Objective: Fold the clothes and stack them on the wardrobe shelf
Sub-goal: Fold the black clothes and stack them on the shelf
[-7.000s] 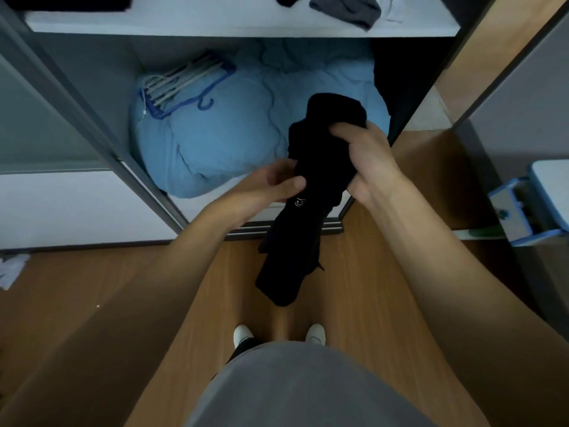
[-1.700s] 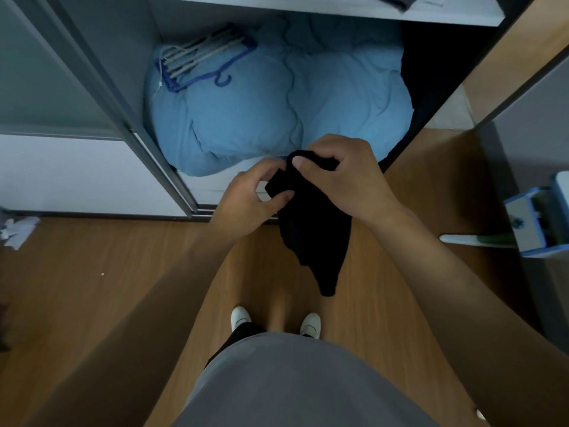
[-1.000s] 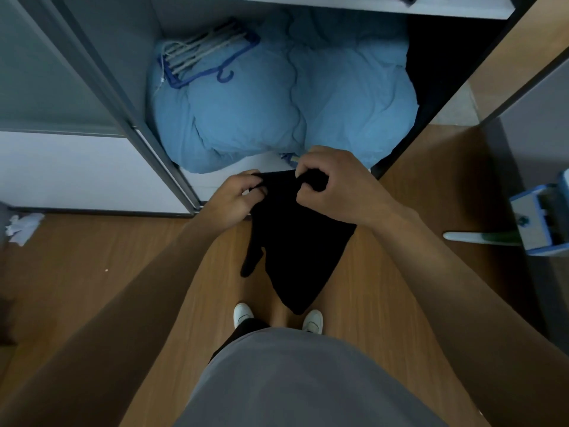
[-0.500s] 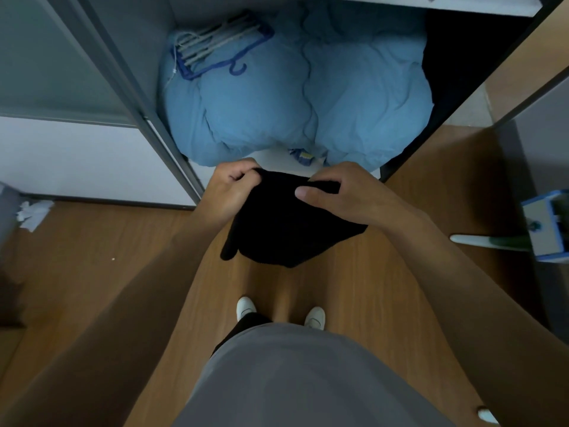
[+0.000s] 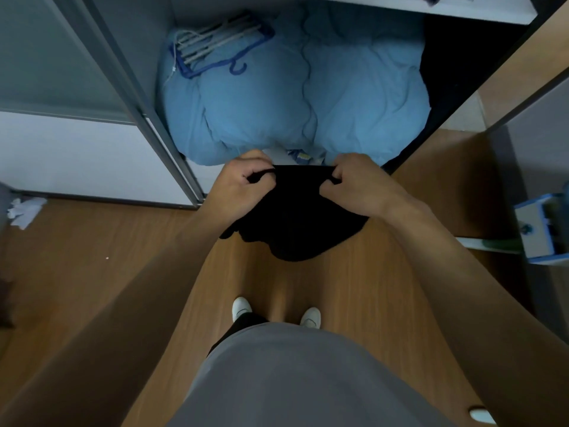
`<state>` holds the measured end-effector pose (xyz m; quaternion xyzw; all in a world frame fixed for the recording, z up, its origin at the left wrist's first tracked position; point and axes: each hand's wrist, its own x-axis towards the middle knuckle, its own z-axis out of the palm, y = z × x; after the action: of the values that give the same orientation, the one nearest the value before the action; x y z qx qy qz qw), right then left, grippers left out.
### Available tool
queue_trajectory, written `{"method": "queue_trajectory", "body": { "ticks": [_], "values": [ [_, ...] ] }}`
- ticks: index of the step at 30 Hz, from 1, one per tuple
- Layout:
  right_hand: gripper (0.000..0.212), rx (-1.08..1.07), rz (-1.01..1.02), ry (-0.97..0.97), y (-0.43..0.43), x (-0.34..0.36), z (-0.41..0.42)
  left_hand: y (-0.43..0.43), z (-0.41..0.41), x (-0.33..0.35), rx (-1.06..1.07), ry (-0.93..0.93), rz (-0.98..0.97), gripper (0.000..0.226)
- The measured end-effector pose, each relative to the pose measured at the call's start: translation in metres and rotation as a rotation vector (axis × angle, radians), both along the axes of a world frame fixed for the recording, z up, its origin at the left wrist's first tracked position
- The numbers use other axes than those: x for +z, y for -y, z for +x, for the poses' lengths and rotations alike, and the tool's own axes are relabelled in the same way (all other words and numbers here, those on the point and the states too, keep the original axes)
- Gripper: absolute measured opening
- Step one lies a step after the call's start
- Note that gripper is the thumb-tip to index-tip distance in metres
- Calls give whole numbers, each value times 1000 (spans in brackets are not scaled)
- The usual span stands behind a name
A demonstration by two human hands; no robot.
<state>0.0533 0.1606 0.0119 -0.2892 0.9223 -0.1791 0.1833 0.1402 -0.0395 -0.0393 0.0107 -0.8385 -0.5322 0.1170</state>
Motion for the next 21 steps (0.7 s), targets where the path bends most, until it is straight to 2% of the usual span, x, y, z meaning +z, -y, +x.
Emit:
{"method": "queue_trajectory", "body": {
  "ticks": [3, 6, 8, 11, 14, 18, 20, 21],
  "values": [
    [36, -74, -217, -31, 1, 5, 0, 6, 7, -6, -66, 2, -41, 30],
    [31, -162, -497, 139, 8, 11, 8, 9, 14, -17, -80, 80, 59, 28],
    [29, -205, -600, 230, 14, 14, 13, 9, 17, -25, -99, 115, 95, 27],
    [25, -168, -604, 229, 24, 12, 19, 5, 19, -36, -125, 185, 200, 21],
    [23, -141, -612, 175, 27, 9, 23, 0, 20, -50, -115, 272, 287, 28],
    [22, -63, -632, 118, 25, 14, 23, -6, 20, -71, -144, 368, 168, 5],
    [22, -41, -633, 105, 24, 18, 23, -10, 19, -81, -161, 420, 105, 5],
    [22, -37, -643, 102, 23, 20, 23, -13, 19, -86, -144, 451, 84, 17]
  ]
}}
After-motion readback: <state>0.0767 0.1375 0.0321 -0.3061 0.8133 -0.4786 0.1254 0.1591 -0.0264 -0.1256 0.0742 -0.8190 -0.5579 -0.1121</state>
